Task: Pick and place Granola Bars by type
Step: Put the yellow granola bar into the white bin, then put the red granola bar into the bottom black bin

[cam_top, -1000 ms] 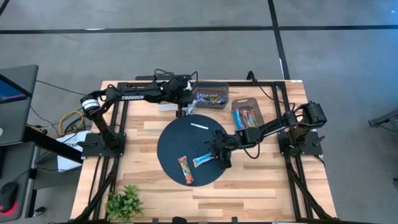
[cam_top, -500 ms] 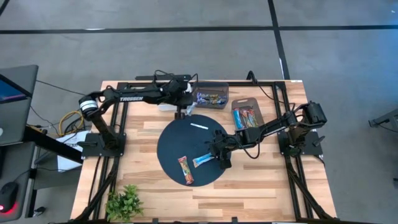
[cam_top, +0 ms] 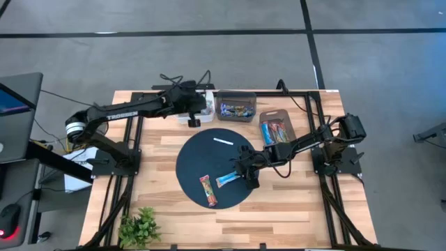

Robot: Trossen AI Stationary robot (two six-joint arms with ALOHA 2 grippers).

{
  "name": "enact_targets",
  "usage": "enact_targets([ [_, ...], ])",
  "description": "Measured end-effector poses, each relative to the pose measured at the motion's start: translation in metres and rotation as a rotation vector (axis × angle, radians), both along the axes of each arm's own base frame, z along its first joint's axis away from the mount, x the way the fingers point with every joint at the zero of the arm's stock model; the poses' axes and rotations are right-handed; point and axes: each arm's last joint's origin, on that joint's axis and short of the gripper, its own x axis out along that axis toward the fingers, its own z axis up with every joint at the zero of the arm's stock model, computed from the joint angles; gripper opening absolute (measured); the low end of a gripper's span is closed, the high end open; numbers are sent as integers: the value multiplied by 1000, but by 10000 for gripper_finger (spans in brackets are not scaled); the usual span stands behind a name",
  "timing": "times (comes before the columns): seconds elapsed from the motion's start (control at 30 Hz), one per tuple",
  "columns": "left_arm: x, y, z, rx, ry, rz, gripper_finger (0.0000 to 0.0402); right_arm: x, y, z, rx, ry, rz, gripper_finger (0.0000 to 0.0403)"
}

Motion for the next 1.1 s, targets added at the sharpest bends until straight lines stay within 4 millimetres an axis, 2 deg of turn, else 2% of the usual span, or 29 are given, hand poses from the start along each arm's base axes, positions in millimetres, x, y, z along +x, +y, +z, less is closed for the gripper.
enact_targets([
  [0.2, -10, 9, 6, 131, 33, 236, 18, 0, 0, 0, 0, 0, 0, 138],
  [0.6, -10, 41, -25, 60, 87, 444, 27, 0, 0, 0, -1, 0, -1, 138],
  [0.77, -6, 44, -35, 40, 120, 440, 63, 0, 0, 0, -1, 0, -2, 138],
  [1.1, -3, 41, -34, 0, 77, 427, 172, 0, -2, 0, 0, 0, -7, 138],
])
